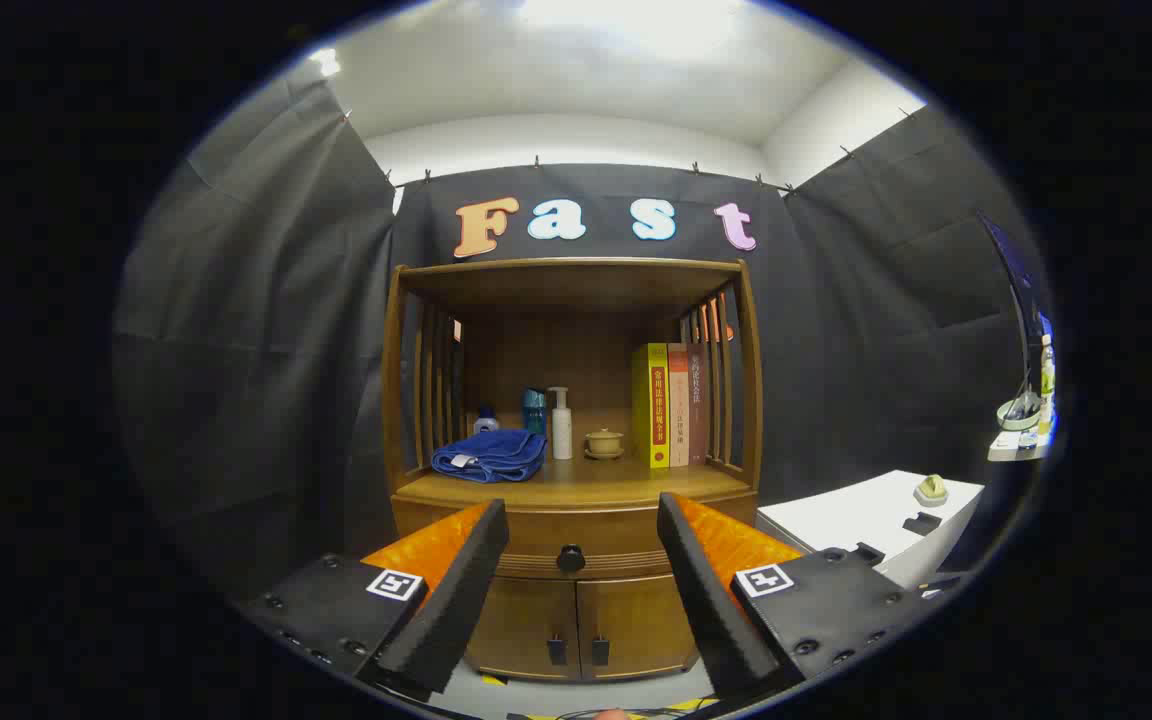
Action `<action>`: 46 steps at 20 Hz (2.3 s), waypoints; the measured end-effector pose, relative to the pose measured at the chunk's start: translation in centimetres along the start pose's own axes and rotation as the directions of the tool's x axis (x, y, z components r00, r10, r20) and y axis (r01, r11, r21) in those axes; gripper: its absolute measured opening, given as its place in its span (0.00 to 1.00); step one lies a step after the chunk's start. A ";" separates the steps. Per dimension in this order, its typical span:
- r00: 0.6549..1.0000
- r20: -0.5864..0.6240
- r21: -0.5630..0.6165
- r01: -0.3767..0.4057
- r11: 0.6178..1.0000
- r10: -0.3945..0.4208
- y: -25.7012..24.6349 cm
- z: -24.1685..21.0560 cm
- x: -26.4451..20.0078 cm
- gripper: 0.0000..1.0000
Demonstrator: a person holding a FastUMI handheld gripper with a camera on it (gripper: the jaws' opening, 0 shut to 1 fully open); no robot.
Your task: Pull open the drawer, take out the items inside it, and place them on the countertop above the cabinet.
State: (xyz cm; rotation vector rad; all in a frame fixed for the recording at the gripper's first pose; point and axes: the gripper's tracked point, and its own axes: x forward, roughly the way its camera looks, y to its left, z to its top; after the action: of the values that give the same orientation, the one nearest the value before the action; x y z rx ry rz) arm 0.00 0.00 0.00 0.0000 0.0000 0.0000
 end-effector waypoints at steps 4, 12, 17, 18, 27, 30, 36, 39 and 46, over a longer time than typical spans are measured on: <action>1.000 0.000 0.001 -0.004 1.000 0.004 0.3 0.0 -0.3 0.98; 1.000 0.007 0.007 -0.010 1.000 0.010 0.4 0.4 -0.4 0.98; 1.000 0.009 0.007 -0.009 1.000 0.009 0.5 0.2 -0.4 0.98; 1.000 0.008 0.010 -0.012 1.000 0.012 0.5 0.2 -0.4 0.98; 0.999 0.008 0.031 -0.047 0.998 0.047 1.7 -1.1 0.2 0.98; 0.998 0.010 0.028 -0.059 0.998 0.059 2.1 -2.0 1.3 0.98; 0.998 0.004 0.003 -0.070 0.998 0.070 2.8 -5.9 7.4 0.98; 0.998 0.003 -0.010 -0.059 0.998 0.059 3.0 -8.5 11.4 0.98; 0.997 -0.074 -0.004 -0.019 1.000 0.018 2.8 -15.9 19.1 0.98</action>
State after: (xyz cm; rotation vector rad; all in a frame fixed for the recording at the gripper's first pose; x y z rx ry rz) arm 19.12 2.85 -15.93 -0.0051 0.0737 0.0186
